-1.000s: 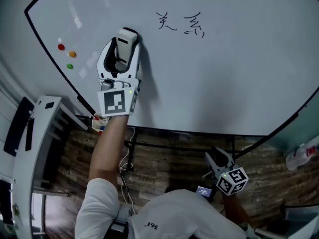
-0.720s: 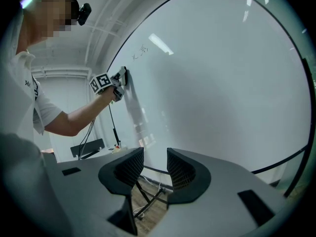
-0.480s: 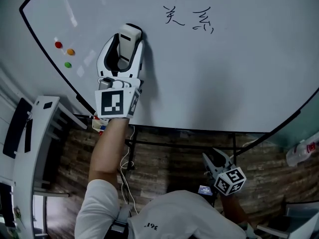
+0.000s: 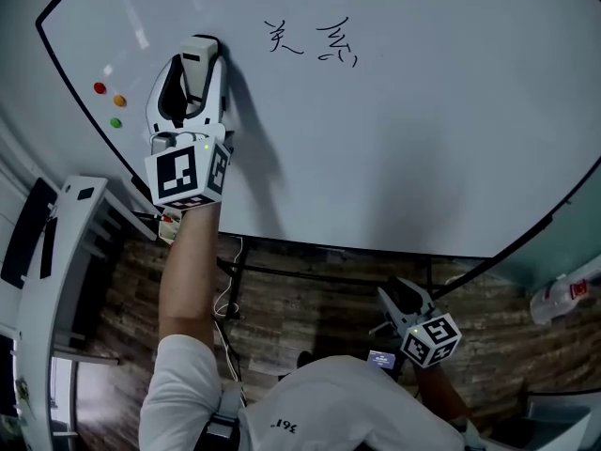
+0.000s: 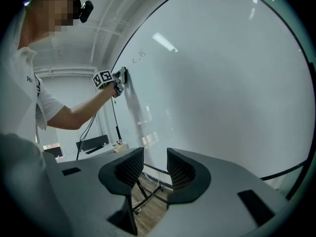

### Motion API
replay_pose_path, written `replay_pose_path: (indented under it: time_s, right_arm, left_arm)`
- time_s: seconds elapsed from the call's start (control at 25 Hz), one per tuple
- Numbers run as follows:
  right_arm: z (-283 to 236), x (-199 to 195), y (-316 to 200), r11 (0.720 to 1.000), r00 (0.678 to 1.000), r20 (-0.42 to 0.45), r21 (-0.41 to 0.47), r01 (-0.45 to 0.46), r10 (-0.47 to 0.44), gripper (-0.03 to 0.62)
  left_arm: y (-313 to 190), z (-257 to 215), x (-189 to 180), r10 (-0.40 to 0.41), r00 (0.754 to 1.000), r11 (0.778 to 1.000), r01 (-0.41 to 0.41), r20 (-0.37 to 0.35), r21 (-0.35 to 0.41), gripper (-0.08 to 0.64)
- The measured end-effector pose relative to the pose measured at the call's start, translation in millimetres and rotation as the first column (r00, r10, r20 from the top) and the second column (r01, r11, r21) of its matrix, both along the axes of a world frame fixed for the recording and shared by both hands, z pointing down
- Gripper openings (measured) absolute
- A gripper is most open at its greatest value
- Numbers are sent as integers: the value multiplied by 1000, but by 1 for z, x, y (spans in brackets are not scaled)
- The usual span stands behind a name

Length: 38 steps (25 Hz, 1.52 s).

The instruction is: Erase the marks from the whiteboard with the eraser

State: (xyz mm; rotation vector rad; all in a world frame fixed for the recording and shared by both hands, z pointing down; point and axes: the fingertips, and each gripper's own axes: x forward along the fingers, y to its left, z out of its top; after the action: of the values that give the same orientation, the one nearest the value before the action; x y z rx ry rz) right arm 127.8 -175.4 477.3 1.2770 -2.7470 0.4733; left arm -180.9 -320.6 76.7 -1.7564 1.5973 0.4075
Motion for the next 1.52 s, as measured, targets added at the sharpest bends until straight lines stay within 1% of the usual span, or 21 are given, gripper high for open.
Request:
replay_pose_path:
  time_s: [0.08, 0.16, 0.28, 0.44, 0.6, 0.64, 0.72, 0.8, 0.92, 1.0, 1.08, 1.2, 1.28, 1.36, 1.52]
  right_arm:
    - [1, 13, 1, 1000, 1000, 2, -4, 1, -1, 161]
    - [3, 23, 1, 1000, 1000, 7, -9, 8, -8, 161]
    - [4, 33, 1, 1000, 1000, 15, -13, 23, -22, 161]
    - [8, 50, 0, 1000, 999, 22, -20, 24, -24, 161]
    - [12, 67, 1, 999, 1000, 26, -27, 19, -18, 161]
    - [13, 71, 1, 999, 1000, 26, -29, 17, -17, 161]
    - [14, 79, 3, 999, 1000, 25, -31, 17, -16, 161]
    - [15, 86, 4, 999, 999, 24, -30, 21, -20, 161]
    - [14, 92, 6, 999, 999, 21, -26, 34, -33, 161]
    - [13, 94, 7, 999, 999, 17, -22, 40, -39, 161]
    - [11, 96, 7, 999, 999, 15, -17, 41, -40, 161]
    - [8, 97, 8, 999, 999, 16, -9, 36, -35, 161]
    - [8, 97, 10, 1000, 999, 16, -8, 30, -30, 161]
    - [9, 97, 12, 1000, 1000, 15, -13, 26, -26, 161]
    - [12, 93, 15, 999, 1000, 14, -25, 23, -23, 161]
  left_arm:
    - [-2, -7, 0, -49, 999, 999, 49, -18, -13, 242]
    - [-3, -8, 1, -86, 995, 996, 84, -52, -28, 241]
    - [-5, -9, 14, -99, 989, 995, 96, -108, -39, 241]
    - [-4, -14, 58, -100, 990, 995, 99, -102, -14, 239]
    - [0, -18, 104, -95, 988, 995, 96, -121, -3, 239]
    - [1, -19, 118, -91, 989, 996, 91, -115, -3, 239]
    - [5, -19, 152, -71, 994, 997, 71, -79, -4, 239]
    - [8, -19, 188, -43, 998, 999, 43, -43, -3, 239]
    - [13, -18, 239, 4, 1000, 1000, -4, -14, -5, 239]
    - [16, -17, 267, 32, 999, 999, -32, 3, -4, 239]
    - [18, -18, 287, 51, 999, 999, -51, 11, -2, 239]
    - [19, -19, 297, 53, 999, 999, -53, 3, 2, 239]
    - [19, -18, 295, 54, 999, 999, -54, -3, 2, 239]
    - [20, -16, 291, 68, 997, 998, -68, -27, -8, 239]
    - [20, -17, 290, 80, 997, 997, -80, -6, -8, 239]
